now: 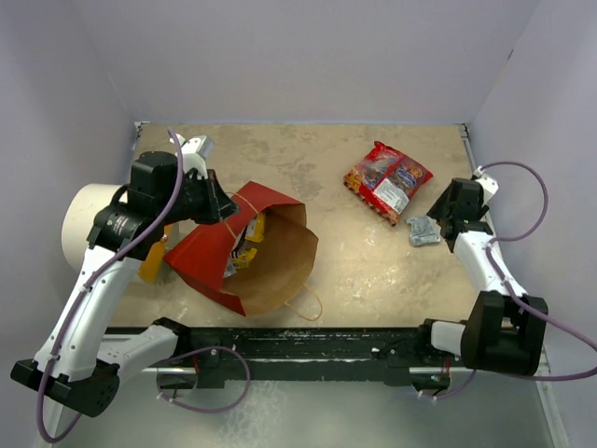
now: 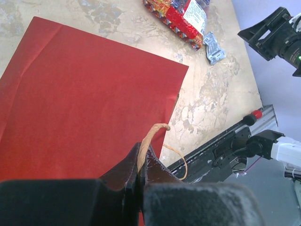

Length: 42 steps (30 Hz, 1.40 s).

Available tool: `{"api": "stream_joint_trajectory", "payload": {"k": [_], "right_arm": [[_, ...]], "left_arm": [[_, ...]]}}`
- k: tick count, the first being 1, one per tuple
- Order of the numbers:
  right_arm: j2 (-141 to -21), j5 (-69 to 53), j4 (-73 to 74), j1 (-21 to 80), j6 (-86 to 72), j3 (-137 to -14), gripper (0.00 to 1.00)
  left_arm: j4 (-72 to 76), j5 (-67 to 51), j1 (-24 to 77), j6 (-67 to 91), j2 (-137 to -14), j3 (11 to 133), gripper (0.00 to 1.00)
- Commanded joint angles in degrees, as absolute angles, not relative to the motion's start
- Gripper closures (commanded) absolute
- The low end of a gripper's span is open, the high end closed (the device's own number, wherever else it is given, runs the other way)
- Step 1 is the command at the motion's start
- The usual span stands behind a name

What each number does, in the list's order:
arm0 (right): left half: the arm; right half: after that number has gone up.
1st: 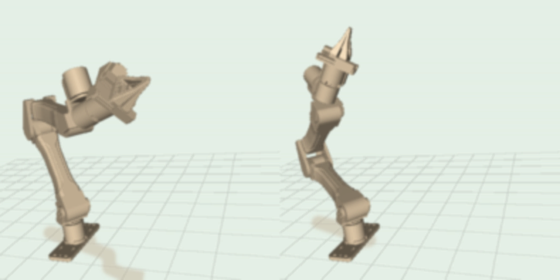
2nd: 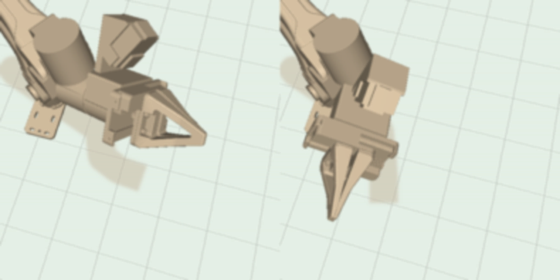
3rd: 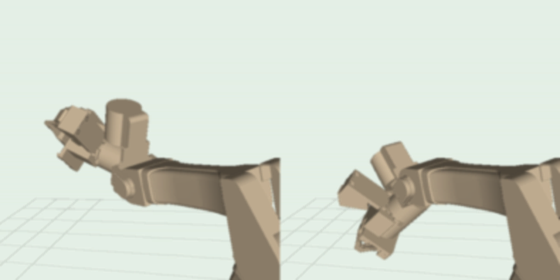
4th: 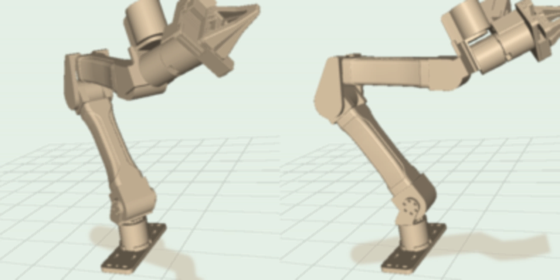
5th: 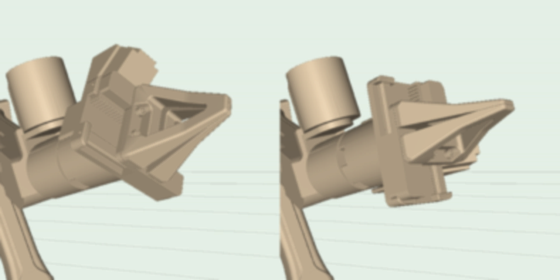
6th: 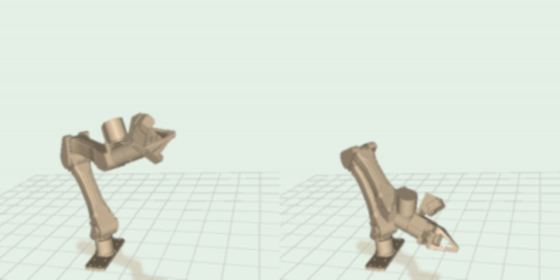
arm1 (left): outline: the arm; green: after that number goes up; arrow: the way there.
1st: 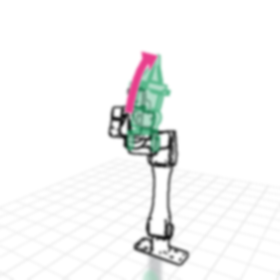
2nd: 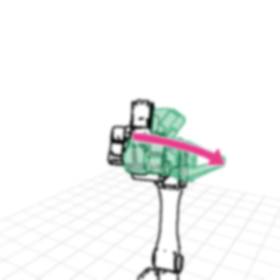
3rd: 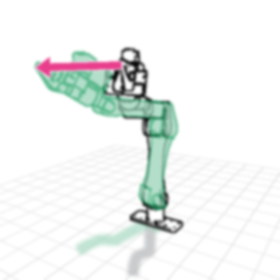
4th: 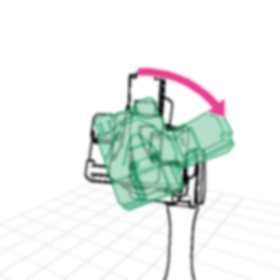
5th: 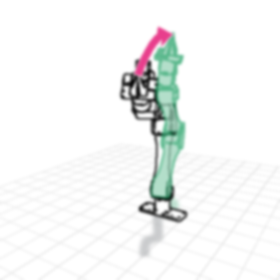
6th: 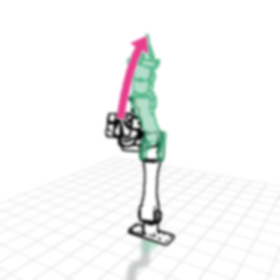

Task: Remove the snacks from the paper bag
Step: Place the snack at the center of the board, then take out the snack from the paper bag.

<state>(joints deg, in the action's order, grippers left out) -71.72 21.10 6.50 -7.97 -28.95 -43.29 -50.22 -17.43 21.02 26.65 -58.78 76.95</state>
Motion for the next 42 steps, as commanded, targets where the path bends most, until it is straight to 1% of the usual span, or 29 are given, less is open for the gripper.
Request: {"api": "stream_joint_trajectory", "payload": {"k": [1, 5, 10, 13, 16, 18, 22, 24, 26, 31, 36, 42], "right_arm": [[-67.5, 9.0, 1.7, -3.7, -18.3, -45.1, 0.34], [-61.1, -2.5, -7.5, 8.1, -10.0, -41.6, 0.32], [-49.9, -24.7, -21.2, 16.7, -3.7, -33.7, 0.33], [-46.9, -34.9, -22.7, 21.7, 2.5, -31.9, 0.33], [-46.0, -40.3, -20.2, 29.0, 14.2, -31.4, 0.33], [-47.6, -39.9, -17.4, 34.6, 21.4, -32.5, 0.32], [-57.5, -36.6, -15.0, 43.1, 31.6, -37.3, 0.32], [-63.0, -34.2, -16.4, 47.9, 35.5, -39.9, 0.32], [-68.3, -30.2, -21.6, 51.2, 36.3, -41.2, 0.32], [-81.7, -27.3, -31.7, 55.7, 35.5, -47.1, 0.33], [-94.5, -25.0, -42.3, 58.2, 33.1, -50.4, 0.33], [-105.8, -22.1, -47.2, 59.5, 33.4, -54.9, 0.32]], "left_arm": [[-46.0, -18.6, 21.1, 27.2, -57.4, 76.3, 1.00], [-44.1, -19.2, 21.1, 26.6, -56.2, 75.2, 1.00], [-42.4, -19.8, 21.1, 25.9, -54.5, 73.4, 1.00], [-40.9, -20.9, 21.1, 25.7, -53.3, 71.9, 1.00], [-40.4, -21.5, 21.1, 25.5, -52.4, 70.7, 1.00], [-40.8, -21.6, 21.1, 25.4, -52.3, 70.5, 1.00], [-41.6, -21.3, 21.1, 25.3, -52.7, 70.7, 1.00], [-41.7, -21.4, 21.1, 25.5, -52.8, 70.9, 1.00], [-41.7, -21.4, 21.1, 25.8, -52.9, 71.1, 1.00], [-43.6, -20.8, 21.1, 26.2, -53.3, 71.8, 1.00], [-45.8, -19.7, 21.1, 27.4, -53.3, 72.6, 1.00], [-48.0, -19.2, 21.1, 29.0, -53.4, 74.0, 1.00]]}}
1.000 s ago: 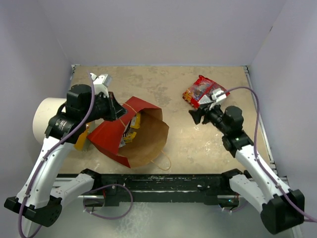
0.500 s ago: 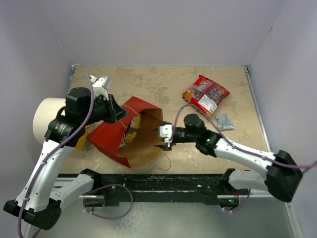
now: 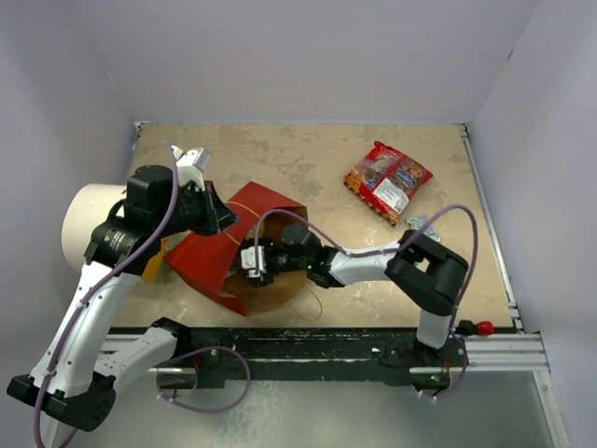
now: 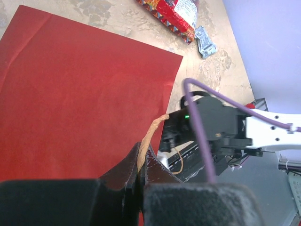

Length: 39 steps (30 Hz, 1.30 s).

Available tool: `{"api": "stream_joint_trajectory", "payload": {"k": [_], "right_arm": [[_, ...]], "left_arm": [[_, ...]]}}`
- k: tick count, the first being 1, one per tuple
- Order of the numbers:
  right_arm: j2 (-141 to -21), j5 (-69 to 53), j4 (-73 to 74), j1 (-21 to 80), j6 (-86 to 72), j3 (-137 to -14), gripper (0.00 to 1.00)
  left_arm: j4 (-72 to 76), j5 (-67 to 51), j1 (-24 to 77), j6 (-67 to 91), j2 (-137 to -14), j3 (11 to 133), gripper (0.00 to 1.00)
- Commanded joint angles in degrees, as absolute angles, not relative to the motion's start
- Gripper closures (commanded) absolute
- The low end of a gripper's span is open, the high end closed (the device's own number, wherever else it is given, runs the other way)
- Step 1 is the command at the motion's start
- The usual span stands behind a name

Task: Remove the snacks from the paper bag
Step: Take out the snack from the paper bag.

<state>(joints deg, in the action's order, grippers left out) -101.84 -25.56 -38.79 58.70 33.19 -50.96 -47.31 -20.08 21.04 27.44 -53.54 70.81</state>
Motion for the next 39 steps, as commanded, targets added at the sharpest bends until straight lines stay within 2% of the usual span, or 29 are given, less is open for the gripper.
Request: {"api": "stream_joint_trajectory", "payload": {"k": [1, 8, 22, 32, 39], "right_arm": [[-107.2, -20.6, -47.5, 59.6, 33.1, -55.7, 0.32], [-115.2, -16.1, -50.0, 59.7, 31.4, -60.6, 0.30], [-121.3, -12.5, -42.7, 59.7, 32.4, -63.1, 0.40], [-118.6, -12.9, -40.3, 59.7, 32.7, -63.3, 0.68], [-112.1, -13.0, -39.6, 59.6, 31.6, -59.8, 0.73]], "left_arm": [[-48.4, -19.1, 21.1, 29.0, -53.4, 74.3, 1.00], [-50.2, -18.5, 21.1, 28.9, -53.7, 75.3, 1.00], [-51.1, -18.1, 21.1, 27.9, -55.0, 77.1, 1.00], [-50.6, -17.7, 21.2, 28.0, -55.2, 77.1, 1.00], [-49.8, -16.0, 21.1, 28.0, -54.0, 76.4, 1.00]]}}
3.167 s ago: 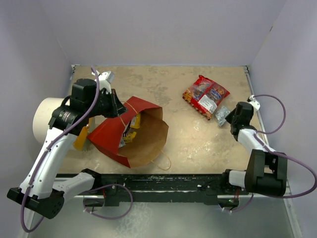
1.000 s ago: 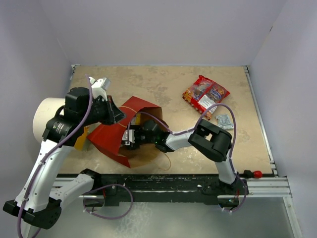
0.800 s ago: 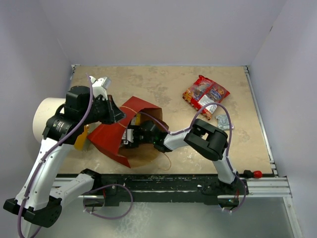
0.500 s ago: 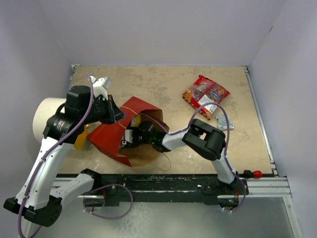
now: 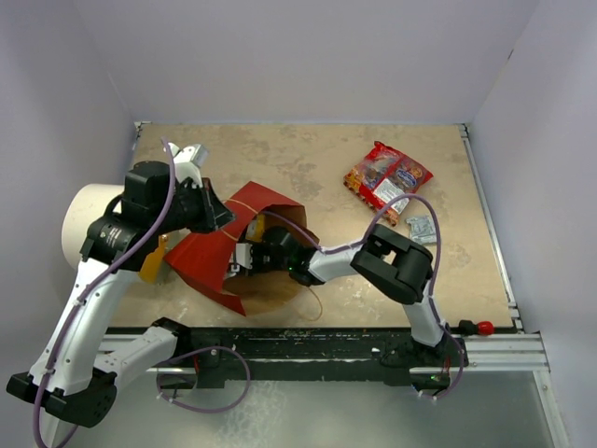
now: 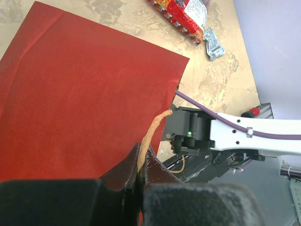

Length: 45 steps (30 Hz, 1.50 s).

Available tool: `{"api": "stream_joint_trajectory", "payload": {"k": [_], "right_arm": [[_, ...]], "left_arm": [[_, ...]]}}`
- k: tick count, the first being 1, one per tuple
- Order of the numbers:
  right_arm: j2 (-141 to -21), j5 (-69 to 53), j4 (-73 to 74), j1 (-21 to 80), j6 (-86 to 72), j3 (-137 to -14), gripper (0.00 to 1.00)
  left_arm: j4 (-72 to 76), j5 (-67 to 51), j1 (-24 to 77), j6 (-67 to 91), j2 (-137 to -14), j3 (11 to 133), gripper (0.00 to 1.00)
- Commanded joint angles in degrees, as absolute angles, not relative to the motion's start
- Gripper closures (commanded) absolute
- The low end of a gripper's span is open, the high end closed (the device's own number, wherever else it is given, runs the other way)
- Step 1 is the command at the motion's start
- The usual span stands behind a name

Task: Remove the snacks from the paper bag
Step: Take out the snack from the paper bag, then place the snack at the center of the board.

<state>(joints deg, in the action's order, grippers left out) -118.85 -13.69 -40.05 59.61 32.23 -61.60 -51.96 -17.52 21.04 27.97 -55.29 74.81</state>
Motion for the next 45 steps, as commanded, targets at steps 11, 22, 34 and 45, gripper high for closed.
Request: {"api": "stream_joint_trajectory", "payload": {"k": [11, 22, 34, 45], "right_arm": [[-88.4, -13.8, -29.1, 59.7, 23.9, -46.5, 0.77], [-53.1, -10.4, 4.7, 59.8, 9.1, -42.2, 0.74], [-51.0, 41.5, 29.5, 59.5, -32.8, -50.1, 0.79], [-70.6, 29.8, 5.7, 33.1, -36.6, -43.1, 0.81]], "left_arm": [[-47.6, -14.2, 21.1, 25.3, -53.2, 76.2, 1.00], [-45.0, -12.8, 21.1, 23.5, -51.5, 72.4, 1.00], [-46.0, -13.0, 21.1, 22.7, -50.3, 72.1, 1.00], [-47.1, -24.7, 21.1, 23.4, -50.2, 70.4, 1.00]]}}
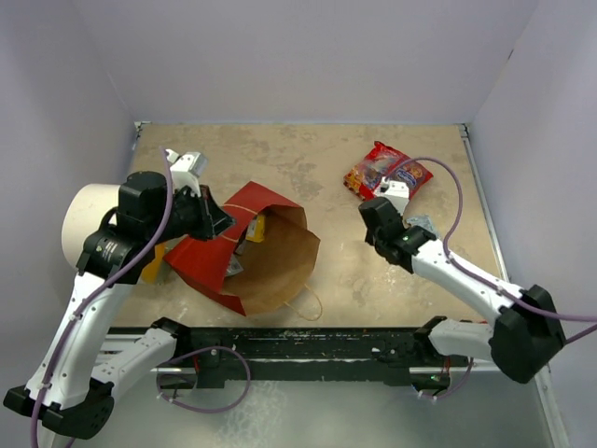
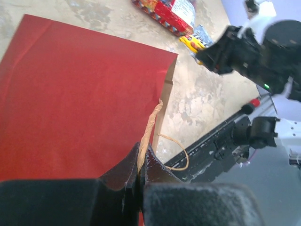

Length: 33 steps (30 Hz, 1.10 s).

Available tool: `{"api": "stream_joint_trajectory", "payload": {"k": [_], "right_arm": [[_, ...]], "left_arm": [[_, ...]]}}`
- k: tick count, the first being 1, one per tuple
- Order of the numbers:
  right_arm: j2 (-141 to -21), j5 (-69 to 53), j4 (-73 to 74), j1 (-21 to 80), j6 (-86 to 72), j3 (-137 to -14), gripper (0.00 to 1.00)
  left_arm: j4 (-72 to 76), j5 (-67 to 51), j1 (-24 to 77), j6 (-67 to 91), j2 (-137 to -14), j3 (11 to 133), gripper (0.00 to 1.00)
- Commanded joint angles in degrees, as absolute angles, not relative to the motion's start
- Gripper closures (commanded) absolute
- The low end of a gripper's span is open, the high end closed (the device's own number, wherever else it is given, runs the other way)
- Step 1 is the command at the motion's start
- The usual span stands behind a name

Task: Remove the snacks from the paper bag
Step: Place the snack at the center of the board.

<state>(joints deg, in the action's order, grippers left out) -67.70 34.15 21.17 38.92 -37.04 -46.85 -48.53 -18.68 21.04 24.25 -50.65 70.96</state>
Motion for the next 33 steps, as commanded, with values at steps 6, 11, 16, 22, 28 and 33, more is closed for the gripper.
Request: {"api": "stream_joint_trajectory", "payload": {"k": [6, 11, 16, 22, 28, 33], "right_arm": [[-83.2, 29.9, 3.2, 30.8, -35.6, -45.3, 0.77], [-87.0, 30.6, 4.6, 30.5, -39.6, -46.0, 0.66], [-86.9, 30.0, 7.5, 30.5, -39.5, -46.5, 0.50], [-72.7, 23.1, 6.1, 30.6, -29.6, -44.6, 0.34], [-60.4, -0.5, -3.6, 31.4, -16.3, -38.4, 0.34], [-49.0, -12.0, -17.5, 40.8, -1.0, -30.9, 0.33]], "left_arm": [[-45.9, -26.5, 21.1, 24.4, -51.0, 70.2, 1.00], [-44.5, -22.3, 21.1, 25.5, -50.6, 70.4, 1.00], [-43.6, -17.3, 21.1, 28.6, -48.0, 68.3, 1.00], [-43.8, -14.6, 21.1, 29.6, -47.0, 67.4, 1.00], [-45.8, -15.4, 21.1, 27.7, -48.1, 68.3, 1.00], [-46.1, -15.9, 21.1, 27.5, -48.2, 68.2, 1.00]]}}
